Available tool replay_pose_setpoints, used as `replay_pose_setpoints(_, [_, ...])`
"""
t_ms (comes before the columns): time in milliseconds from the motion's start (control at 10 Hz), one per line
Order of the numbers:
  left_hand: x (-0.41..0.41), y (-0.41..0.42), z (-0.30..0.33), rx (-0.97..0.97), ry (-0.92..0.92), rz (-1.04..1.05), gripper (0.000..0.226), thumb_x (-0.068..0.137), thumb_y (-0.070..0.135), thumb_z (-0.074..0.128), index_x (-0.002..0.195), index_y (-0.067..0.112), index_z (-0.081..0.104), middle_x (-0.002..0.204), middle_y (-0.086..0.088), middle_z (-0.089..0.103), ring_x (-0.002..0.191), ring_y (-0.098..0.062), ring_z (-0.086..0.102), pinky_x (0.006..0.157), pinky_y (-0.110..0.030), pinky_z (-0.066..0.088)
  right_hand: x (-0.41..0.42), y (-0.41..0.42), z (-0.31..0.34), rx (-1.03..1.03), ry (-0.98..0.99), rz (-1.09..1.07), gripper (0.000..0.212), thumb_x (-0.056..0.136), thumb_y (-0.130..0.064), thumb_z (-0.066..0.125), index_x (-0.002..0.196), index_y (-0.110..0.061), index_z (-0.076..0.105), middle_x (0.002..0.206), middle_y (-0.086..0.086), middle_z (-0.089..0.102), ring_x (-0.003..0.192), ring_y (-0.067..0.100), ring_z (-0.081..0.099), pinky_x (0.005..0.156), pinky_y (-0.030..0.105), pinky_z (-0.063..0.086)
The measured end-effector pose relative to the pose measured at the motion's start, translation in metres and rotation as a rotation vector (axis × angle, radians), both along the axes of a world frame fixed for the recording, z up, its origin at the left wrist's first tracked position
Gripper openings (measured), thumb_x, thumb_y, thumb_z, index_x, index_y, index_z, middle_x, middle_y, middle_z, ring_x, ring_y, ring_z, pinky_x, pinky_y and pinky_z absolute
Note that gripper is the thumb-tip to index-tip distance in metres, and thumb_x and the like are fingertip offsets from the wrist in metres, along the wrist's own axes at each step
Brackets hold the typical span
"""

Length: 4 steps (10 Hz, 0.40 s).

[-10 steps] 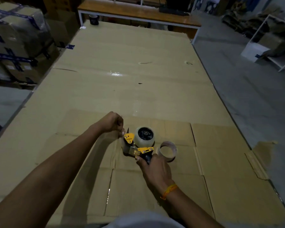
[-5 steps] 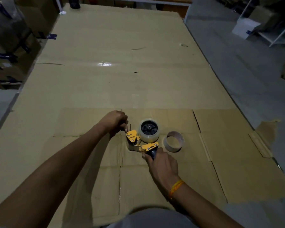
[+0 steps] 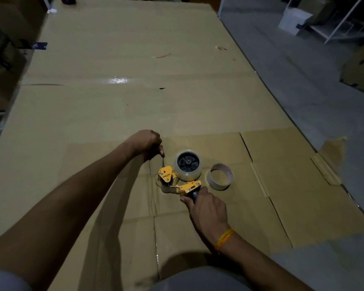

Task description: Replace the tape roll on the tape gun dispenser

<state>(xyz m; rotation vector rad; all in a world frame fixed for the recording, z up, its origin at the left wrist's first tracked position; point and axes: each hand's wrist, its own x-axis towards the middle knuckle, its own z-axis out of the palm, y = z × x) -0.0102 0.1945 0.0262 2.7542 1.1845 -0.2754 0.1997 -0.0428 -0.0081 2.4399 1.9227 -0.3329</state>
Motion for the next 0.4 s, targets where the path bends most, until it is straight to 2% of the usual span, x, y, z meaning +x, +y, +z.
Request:
replay_pose_setpoints(100, [-0.003,0.001,-0.002,0.005,-0.124,0.114,0.023,0.104,0.014,0.061,0.100,-0.003,0.076,0.102,-0.017,0.073,0.093,-0.034,0.072,0.083,-0.045,0.058,-0.001,-0.001,0.003,-0.002,0.065,-0.002,0.062,0.096,-0.080,0.045,0.107,-0.020,0.053,0.105,0.004,0.075,0.096,0.023,0.074,0.066,0.031,0.040])
replay_pose_setpoints(200, [-0.012,-0.003,-0.007,-0.006,-0.245,0.243,0.035,0.109,0.024,0.059,0.094,-0.004,0.074,0.091,-0.020,0.072,0.083,-0.036,0.070,0.079,-0.046,0.059,0.002,0.000,0.008,-0.043,0.164,0.040,0.060,0.096,-0.080,0.043,0.100,-0.021,0.047,0.102,0.006,0.072,0.096,0.026,0.073,0.067,0.032,0.038])
replay_pose_setpoints(300, [-0.022,-0.013,-0.009,-0.076,-0.330,0.350,0.043,0.112,0.033,0.052,0.096,-0.002,0.071,0.090,-0.020,0.070,0.081,-0.036,0.067,0.078,-0.049,0.058,0.008,0.003,0.025,-0.110,0.216,0.210,0.057,0.097,-0.080,0.041,0.079,-0.027,0.045,0.078,-0.001,0.057,0.082,0.028,0.065,0.060,0.033,0.034])
replay_pose_setpoints(400, [-0.028,-0.020,-0.010,-0.088,-0.370,0.409,0.040,0.113,0.033,0.049,0.104,-0.001,0.070,0.098,-0.019,0.071,0.087,-0.036,0.068,0.080,-0.049,0.057,0.024,0.025,0.055,-0.189,0.125,0.325,0.073,0.095,-0.087,0.029,0.061,-0.024,0.044,0.061,-0.003,0.045,0.065,0.023,0.052,0.054,0.033,0.028])
